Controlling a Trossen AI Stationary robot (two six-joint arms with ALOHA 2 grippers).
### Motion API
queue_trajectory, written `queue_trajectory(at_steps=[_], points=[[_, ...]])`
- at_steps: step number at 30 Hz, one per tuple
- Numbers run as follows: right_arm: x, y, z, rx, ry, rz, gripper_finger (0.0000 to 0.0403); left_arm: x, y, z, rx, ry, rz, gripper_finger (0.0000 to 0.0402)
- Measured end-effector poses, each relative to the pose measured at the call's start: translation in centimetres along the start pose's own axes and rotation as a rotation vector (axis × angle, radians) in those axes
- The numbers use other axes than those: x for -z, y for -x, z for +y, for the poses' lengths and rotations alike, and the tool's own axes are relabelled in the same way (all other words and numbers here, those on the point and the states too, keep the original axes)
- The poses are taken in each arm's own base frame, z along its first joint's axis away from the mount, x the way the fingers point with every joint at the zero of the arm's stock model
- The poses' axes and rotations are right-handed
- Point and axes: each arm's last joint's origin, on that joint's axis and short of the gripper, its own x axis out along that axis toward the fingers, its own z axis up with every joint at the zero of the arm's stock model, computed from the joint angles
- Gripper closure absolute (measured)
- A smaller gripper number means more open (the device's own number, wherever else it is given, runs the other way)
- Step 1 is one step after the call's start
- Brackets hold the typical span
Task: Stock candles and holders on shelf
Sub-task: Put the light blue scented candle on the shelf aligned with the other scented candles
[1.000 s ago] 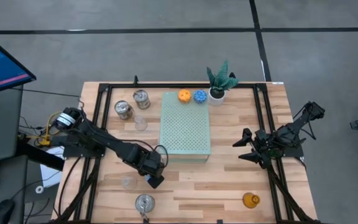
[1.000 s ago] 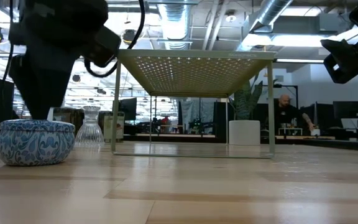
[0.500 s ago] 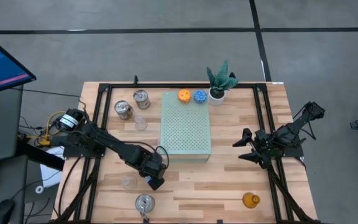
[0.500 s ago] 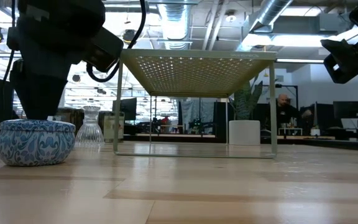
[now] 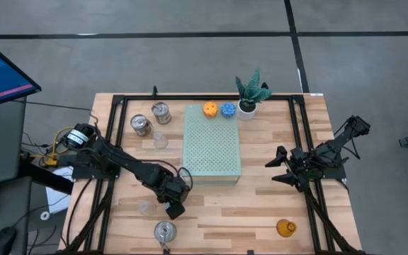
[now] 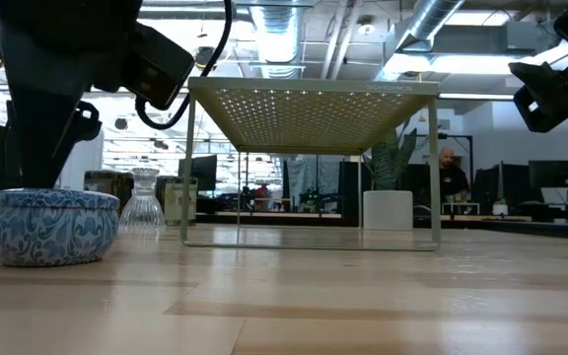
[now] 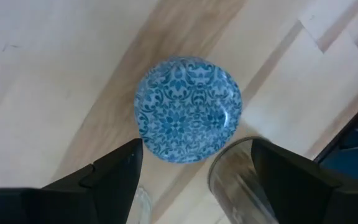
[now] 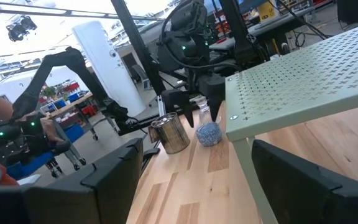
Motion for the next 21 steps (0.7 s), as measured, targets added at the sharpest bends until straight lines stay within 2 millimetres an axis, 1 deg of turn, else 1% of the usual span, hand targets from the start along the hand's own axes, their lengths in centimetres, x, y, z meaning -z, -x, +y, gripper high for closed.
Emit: queue_trajectory(at_steps=[3,6,12,16,21], points=[[0.0,0.0,0.0,0.000,0.000,0.000,0.0111,0.1,0.6,0.0,0.011,0.010,-0.013,0.0100],[0.0,0.0,0.0,0.000,0.000,0.001,0.0111,0.3,1.6,-0.1,0.038,0.025,-0.039,0.0100],[0.0,0.0,0.0,0.000,0.000,0.001,0.0111,2.1,4.1,-0.8,0.119,-0.065,-0.063,0.0101],[0.0,0.0,0.0,0.000,0.000,0.000,0.0111,2.6,4.3,-1.0,0.109,-0.082,-0.090,0.0101],[0.0,0.0,0.0,0.001,0.000,0.000,0.0111,2.7,3.4,-1.2,0.057,-0.099,-0.117,0.0101]])
